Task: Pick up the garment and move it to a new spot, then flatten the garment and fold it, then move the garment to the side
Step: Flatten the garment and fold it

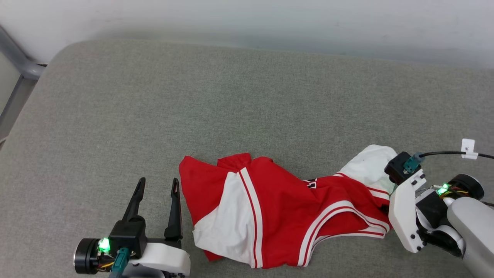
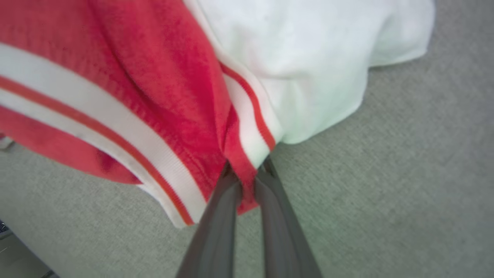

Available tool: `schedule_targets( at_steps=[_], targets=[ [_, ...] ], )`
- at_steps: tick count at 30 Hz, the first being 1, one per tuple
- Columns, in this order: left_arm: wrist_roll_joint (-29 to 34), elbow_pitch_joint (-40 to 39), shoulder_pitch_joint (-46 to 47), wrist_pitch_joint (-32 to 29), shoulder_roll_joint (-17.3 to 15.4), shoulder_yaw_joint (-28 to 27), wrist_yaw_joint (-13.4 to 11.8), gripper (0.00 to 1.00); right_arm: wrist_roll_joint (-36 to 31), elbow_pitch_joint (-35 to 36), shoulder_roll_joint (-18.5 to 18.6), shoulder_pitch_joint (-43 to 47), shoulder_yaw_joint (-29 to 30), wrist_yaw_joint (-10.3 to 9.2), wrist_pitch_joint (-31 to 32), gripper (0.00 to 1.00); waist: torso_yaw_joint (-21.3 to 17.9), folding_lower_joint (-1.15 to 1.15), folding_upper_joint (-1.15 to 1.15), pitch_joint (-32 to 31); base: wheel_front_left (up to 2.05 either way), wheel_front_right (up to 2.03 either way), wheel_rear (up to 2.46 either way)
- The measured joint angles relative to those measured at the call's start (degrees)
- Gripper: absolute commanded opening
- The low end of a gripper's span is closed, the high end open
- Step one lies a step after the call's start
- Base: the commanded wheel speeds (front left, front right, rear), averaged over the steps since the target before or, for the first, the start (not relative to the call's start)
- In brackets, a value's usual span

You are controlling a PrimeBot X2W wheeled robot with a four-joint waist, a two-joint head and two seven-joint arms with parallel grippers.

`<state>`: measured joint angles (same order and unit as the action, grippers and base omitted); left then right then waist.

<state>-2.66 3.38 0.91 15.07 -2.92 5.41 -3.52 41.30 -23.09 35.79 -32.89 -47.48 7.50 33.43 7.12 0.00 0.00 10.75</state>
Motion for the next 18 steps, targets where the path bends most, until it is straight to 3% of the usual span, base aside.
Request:
schedule_targets(
  at_steps=[9,14,18],
  targets=[
    [0.38,0.38,-3.02,0.00,0.01,-0.51,0.08,1.00,1.05,6.81,4.13,3.27,3.97,0.02,-9.06,0.00,-2.96,0.00,0.00,-4.54,0.00,0.00,0.00],
    [0.40,0.44,-4.34,0.00,0.02,-0.99,0.37,1.00,0.97,11.70,7.35,10.54,9.72,0.03,-9.68,0.00,-5.30,0.00,0.00,-6.34,0.00,0.00,0.00],
    [0.41,0.40,-4.52,0.00,0.01,-1.13,0.62,1.00,0.98,13.73,7.84,18.61,16.07,0.02,-8.96,0.00,-6.79,0.00,0.00,-6.99,0.00,0.00,0.00]
  ],
)
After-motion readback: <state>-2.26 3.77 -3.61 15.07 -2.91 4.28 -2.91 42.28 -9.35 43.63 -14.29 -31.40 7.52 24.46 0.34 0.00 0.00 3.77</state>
